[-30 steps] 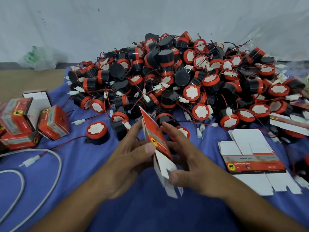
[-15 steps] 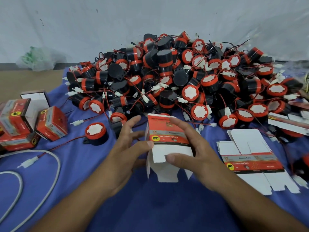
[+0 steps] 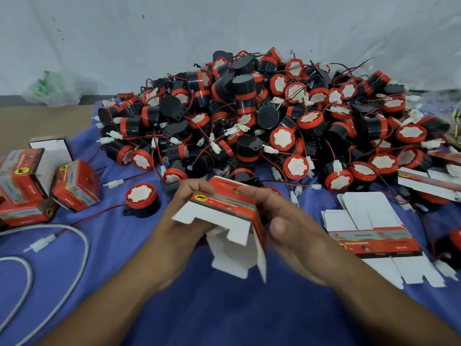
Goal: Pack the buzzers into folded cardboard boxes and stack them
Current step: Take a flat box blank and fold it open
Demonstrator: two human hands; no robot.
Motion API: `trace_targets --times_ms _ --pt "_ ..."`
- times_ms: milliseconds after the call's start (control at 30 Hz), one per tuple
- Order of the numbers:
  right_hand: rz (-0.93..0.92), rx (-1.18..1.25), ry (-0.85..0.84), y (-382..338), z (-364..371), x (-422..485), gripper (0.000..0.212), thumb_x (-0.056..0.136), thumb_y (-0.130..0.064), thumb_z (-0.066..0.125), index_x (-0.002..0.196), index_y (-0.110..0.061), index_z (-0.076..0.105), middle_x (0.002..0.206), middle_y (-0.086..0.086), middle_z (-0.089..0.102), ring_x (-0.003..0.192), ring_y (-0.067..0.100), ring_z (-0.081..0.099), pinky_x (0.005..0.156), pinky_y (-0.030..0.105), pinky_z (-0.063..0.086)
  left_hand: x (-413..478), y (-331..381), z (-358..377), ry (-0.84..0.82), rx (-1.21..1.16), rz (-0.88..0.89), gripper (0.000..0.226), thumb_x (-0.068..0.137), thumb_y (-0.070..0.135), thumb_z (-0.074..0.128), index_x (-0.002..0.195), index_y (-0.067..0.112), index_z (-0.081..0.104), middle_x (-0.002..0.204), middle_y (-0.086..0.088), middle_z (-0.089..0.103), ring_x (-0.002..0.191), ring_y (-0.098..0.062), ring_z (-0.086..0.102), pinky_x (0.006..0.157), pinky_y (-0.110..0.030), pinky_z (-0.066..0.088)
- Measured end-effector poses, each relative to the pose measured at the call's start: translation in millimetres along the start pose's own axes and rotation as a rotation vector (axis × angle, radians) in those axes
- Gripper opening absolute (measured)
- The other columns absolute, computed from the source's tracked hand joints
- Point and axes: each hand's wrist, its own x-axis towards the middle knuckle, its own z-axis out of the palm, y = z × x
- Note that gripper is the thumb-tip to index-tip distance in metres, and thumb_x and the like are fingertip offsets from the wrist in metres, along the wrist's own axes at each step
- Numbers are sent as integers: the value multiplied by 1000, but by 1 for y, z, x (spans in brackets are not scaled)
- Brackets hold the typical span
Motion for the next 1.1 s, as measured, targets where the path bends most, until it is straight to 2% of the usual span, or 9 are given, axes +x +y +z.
trace_targets --times_ms 67,233,333,400,633,733,833,967,1100 --pt "22 -74 -50 -3 -2 -2 84 66 -59 85 139 -35 52 137 -5 58 129 21 55 105 38 48 -1 2 -3 17 1 -16 24 82 13 64 104 16 57 90 3 71 79 -12 70 62 -21 54" --pt "51 -287 -118 -3 0 -7 82 74 -53 82 144 -45 40 141 -18 51 132 10 52 102 29 50 -1 2 2 -37 86 -32 36 80 36 67 114 23 63 106 -4 72 98 -21 71 73 -26 56" --pt "11 -443 68 2 3 -4 65 78 -35 82 133 -48 50 124 -26 60 115 1 61 88 17 52 -3 1 4 -61 121 -40 39 82 38 67 120 28 62 111 -2 71 100 -16 70 74 -25 56" --pt "-7 -405 179 4 2 -1 54 79 -27 84 123 -45 58 113 -22 67 103 3 66 81 18 54 -4 0 4 -100 114 -52 41 84 37 66 124 32 61 120 -3 68 111 -22 66 84 -36 58" --pt "-119 -298 429 1 6 -2 21 78 -34 81 98 -34 73 93 -3 75 82 7 70 66 20 55 -4 7 10 -266 210 -7 57 87 23 65 140 35 47 136 1 59 120 -29 59 91 -47 56" --pt "-124 -420 508 1 6 -4 25 75 -54 75 93 -37 72 90 0 72 82 17 69 71 30 56 -5 5 12 -292 266 -17 75 81 37 79 143 29 38 138 6 56 125 -20 57 90 -31 54" --pt "-98 -449 507 3 7 -4 35 69 -66 71 91 -38 70 88 -1 71 82 18 68 70 29 56 -7 3 12 -305 263 -69 88 73 35 85 143 38 33 137 9 57 125 -20 58 91 -35 55" --pt "-122 -490 547 8 8 -2 36 66 -71 63 95 -49 64 95 -13 68 86 9 66 68 18 52 -10 2 18 -344 303 -29 87 74 9 75 145 34 31 135 15 55 123 -22 59 89 -50 58" --pt "-234 -616 574 12 10 -2 29 73 -67 60 101 -58 58 108 -23 51 103 3 59 77 15 50 -8 2 18 -290 261 39 66 86 27 73 142 23 39 132 9 55 119 -29 58 92 -60 52"
